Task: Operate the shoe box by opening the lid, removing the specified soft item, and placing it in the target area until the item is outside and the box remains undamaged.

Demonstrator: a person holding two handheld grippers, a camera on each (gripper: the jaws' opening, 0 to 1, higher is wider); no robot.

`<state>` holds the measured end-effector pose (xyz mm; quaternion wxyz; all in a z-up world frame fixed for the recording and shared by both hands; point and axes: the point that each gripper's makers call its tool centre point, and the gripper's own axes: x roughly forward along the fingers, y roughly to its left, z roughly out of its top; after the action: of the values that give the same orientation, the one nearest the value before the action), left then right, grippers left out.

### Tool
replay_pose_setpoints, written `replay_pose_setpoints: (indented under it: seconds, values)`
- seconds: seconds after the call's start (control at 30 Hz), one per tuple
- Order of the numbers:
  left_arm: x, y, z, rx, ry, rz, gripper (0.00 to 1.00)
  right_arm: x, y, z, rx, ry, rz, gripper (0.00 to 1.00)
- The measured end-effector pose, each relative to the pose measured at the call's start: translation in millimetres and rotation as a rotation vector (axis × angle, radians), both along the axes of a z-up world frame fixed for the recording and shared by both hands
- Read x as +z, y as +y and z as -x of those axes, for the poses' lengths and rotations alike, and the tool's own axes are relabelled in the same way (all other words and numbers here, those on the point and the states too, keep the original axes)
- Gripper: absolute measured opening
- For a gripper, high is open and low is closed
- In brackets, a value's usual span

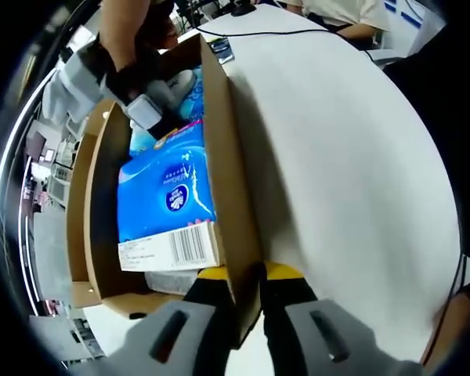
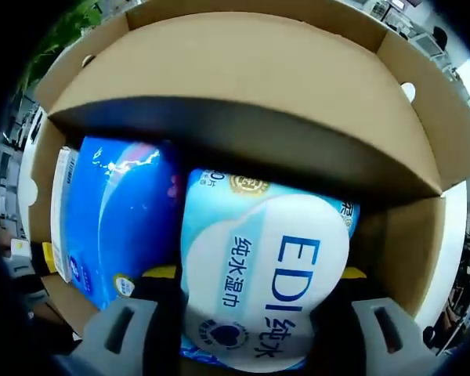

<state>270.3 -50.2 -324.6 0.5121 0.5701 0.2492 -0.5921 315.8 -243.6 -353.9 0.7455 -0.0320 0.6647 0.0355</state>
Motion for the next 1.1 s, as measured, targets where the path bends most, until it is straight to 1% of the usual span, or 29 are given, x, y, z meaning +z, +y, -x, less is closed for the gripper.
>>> replay_pose_setpoints:
  seconds: [0.13,0.37,0.5,0.57,1.0,1.1]
  values:
    - [0.0,0,0.6,0.001,0.000,0.000,0.09,0.4,-1,-1,0.000,0.000,0.000,0.73]
    - [0.2,0,0.4,0.002,0.001,-0.001,0.09,0.0,2,3,0.000,0.008,0.002,0.74]
    - [0.3,1,-0.6,0.004,0.003,0.002,0.10,-1.1,3,4,-0.011,0.042,0.004,0.73]
    - [0.5,1,-0.1,0.003,0.002,0.002,0.10,-1.2,3,5,-0.012,0.046,0.004,0.73]
    - [0.0,1,0.1,0.001,0.004,0.003,0.09,-0.5,5,11,-0.011,0.036,0.010,0.72]
    - [-0.2,1,0.0,0.001,0.004,0.003,0.09,-0.8,3,6,-0.009,0.031,0.016,0.72]
